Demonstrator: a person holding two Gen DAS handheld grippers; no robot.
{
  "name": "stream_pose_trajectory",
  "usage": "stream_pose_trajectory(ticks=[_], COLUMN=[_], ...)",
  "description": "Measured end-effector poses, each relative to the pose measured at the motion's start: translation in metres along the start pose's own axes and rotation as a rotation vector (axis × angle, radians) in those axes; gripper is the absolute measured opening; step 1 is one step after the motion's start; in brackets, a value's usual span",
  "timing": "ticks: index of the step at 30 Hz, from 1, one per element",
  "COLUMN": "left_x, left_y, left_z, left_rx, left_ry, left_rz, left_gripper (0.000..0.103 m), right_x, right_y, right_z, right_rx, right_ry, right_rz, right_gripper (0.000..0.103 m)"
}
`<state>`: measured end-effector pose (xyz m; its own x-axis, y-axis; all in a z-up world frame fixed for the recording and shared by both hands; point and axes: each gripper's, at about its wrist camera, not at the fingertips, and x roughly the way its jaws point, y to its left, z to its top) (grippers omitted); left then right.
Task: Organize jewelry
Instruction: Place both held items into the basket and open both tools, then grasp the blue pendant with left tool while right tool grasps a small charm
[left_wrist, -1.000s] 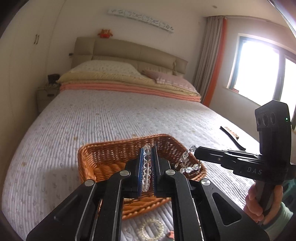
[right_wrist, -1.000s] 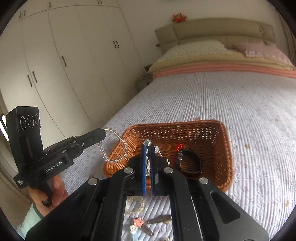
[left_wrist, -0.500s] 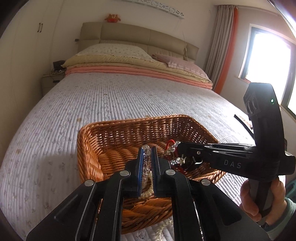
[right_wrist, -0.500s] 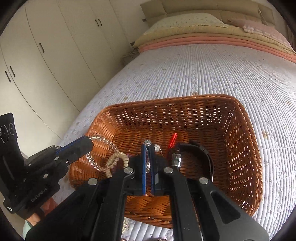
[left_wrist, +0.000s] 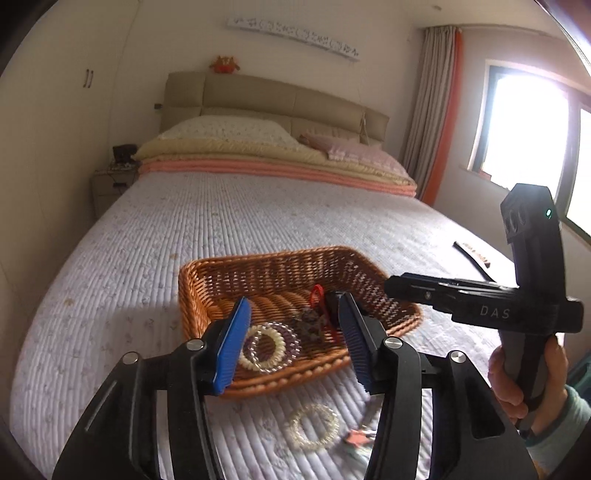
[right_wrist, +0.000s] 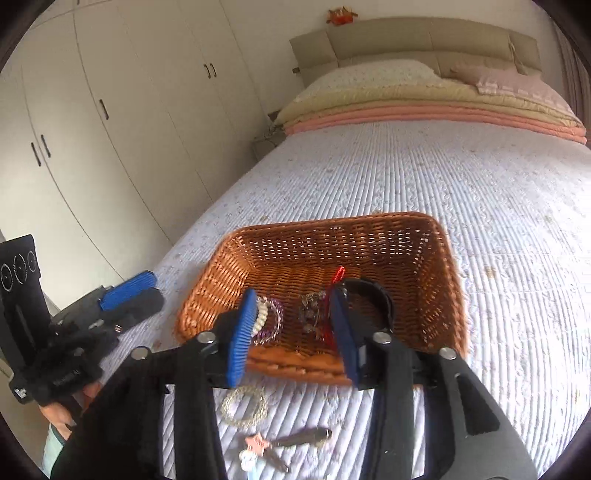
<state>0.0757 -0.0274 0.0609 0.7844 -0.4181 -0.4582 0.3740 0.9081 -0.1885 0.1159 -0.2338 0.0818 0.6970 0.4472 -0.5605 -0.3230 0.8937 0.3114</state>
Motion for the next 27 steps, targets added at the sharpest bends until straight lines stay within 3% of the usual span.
stream_pose_trajectory(ticks=[4,10,12,18,27], left_x=[-0.037,-0.044,-0.036,0.007,0.048], left_y=[-0.024,-0.052,-0.058,-0.064,-0.072], left_z=[-0.013,-0.052,-0.069,-0.098,-0.122], left_rx=[-0.007,-0.037,-0.054,-0.132,-0.1], left_ry=[-0.038,0.035,0.087,0.256,0.377], left_rz=[-0.008,0.04,0.069,0.063,0.132], left_gripper=[0.07,0.07,0.07,0.067,0.057], right_x=[-0.035,-0.071,-0.078,-0.085,-0.077], right_y=[0.002,0.003,0.002,-0.011,-0.024], right_z=[-0.019,-0.061,-0.079,-0.131,-0.155], right_rx=[-0.008,-0.024,-0.032,0.004,0.066], right_ry=[-0.026,-0.025,-0.016,0.037,0.089], right_rz=[0.015,0.006,-0.005,-0.01,-0.038], right_gripper=[0.042,0.042,0.042,0.042,0.042])
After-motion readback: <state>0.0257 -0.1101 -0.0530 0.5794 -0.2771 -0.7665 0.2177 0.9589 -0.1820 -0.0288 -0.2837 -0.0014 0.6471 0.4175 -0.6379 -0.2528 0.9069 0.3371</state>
